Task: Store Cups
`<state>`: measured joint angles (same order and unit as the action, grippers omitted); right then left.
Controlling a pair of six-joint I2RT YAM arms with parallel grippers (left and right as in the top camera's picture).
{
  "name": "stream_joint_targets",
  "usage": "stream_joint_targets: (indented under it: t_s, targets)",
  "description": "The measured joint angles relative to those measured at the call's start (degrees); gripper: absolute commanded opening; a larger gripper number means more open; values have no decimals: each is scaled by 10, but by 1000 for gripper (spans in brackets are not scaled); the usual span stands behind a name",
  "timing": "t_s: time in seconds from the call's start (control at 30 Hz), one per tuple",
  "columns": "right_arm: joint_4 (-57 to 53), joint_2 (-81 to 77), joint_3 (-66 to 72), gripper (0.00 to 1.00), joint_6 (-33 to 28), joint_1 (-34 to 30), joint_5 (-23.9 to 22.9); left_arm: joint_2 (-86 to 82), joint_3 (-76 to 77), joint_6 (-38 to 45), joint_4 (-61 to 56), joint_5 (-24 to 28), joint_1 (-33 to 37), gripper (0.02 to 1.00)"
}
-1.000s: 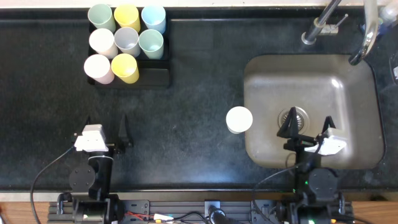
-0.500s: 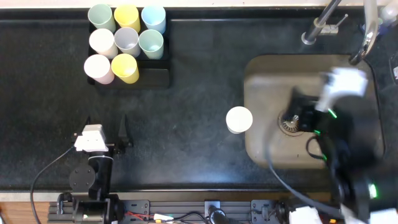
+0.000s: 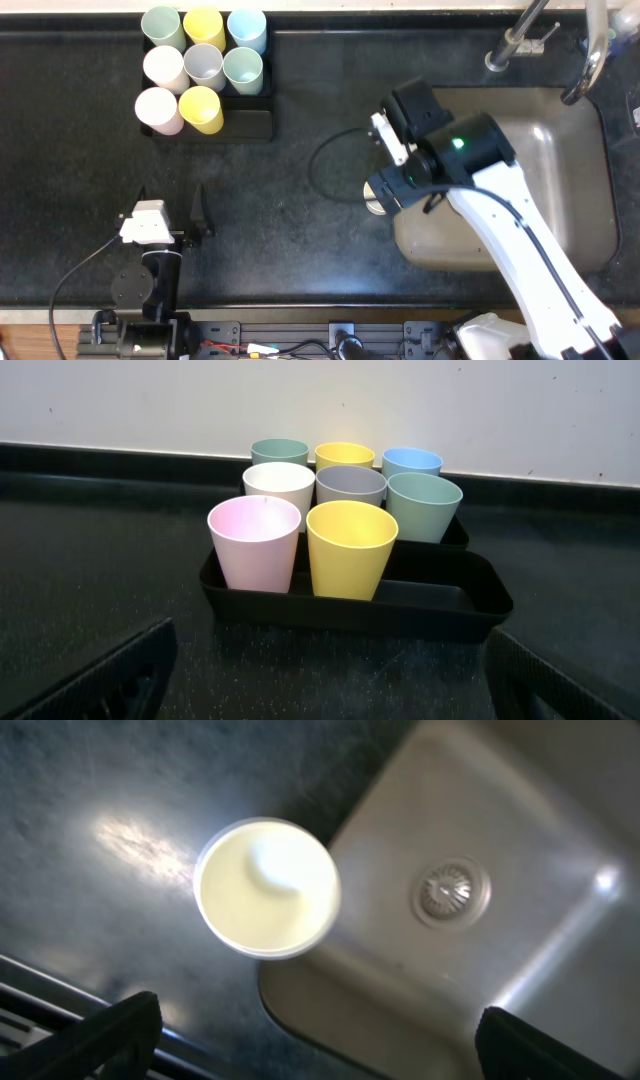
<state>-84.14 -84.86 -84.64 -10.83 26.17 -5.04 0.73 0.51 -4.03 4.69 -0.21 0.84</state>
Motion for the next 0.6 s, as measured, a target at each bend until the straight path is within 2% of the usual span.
stream_joint_targets:
  t_s: [0.37,0.6]
  targets:
    - [16,-47,0,998,-71,-132,98,0,0,0,0,0,0,998]
    - [76,-47,50,998,-100,-134,122,0,0,0,0,0,0,1000]
